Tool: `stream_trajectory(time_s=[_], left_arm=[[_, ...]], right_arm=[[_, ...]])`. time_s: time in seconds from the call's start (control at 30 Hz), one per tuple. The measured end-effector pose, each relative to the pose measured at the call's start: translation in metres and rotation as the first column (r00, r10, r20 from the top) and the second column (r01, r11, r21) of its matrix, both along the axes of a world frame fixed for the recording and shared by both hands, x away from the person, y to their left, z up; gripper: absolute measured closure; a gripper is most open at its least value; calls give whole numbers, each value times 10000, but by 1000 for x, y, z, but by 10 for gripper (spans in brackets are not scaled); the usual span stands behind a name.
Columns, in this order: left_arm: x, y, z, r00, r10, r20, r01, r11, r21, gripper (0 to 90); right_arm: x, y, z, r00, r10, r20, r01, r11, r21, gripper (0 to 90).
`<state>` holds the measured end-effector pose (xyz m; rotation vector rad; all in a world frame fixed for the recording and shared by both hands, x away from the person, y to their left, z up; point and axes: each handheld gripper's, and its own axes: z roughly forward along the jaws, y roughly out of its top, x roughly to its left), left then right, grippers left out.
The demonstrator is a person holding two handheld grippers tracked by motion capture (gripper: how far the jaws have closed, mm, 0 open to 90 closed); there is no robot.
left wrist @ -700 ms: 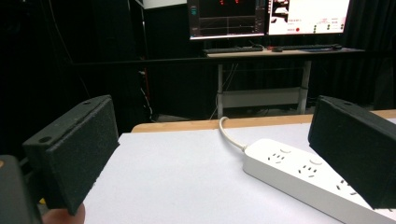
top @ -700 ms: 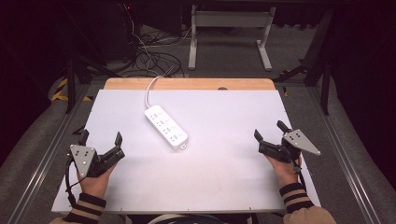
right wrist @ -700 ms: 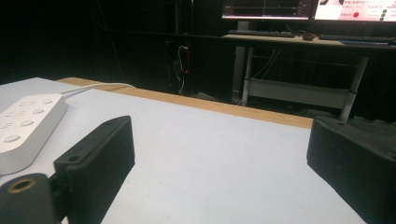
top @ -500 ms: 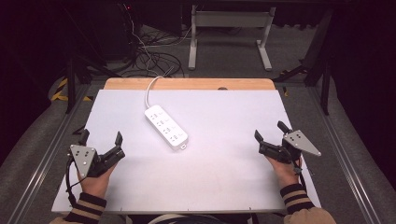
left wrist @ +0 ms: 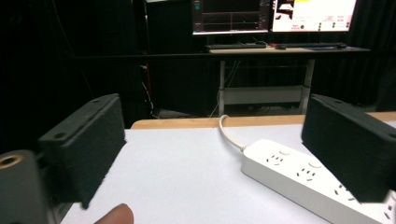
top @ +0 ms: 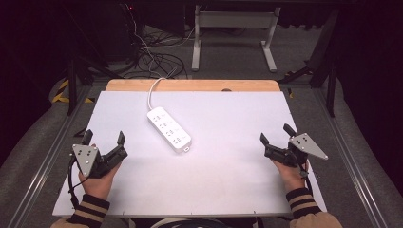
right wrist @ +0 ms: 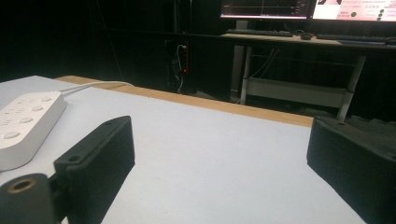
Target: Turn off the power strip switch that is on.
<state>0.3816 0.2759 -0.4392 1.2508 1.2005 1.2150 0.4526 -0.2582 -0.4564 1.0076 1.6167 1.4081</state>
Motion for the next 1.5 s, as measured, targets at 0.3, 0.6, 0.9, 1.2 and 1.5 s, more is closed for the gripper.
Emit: stream_trajectory(time_s=[0.3, 0.6, 0.9, 1.2, 1.5], left_arm=[[-3, 4, 2, 9947, -1014, -166, 1015, 9948, 68, 898], [9, 13, 14, 9922, -977, -774, 1007, 9943, 350, 900], [35, 19, 45, 9801, -1428, -1377, 1508, 9873, 497, 900], [65, -11, 80, 9621, -1742, -2096, 1974, 9757, 951, 900], [95, -39, 94, 9346, -1812, -3060, 2301, 9642, 1317, 900]], right_arm=[[-1, 1, 0, 9999, 94, -66, -94, 10000, 6, 94], [-2, -1, 0, 9999, 89, -105, -89, 10000, 11, 94], [-4, -2, 1, 9999, 57, -86, -57, 10000, 54, 94], [-4, -1, 1, 9999, 66, -83, -65, 10000, 60, 95], [-4, 0, 1, 9998, 117, -159, -116, 9999, 87, 97]])
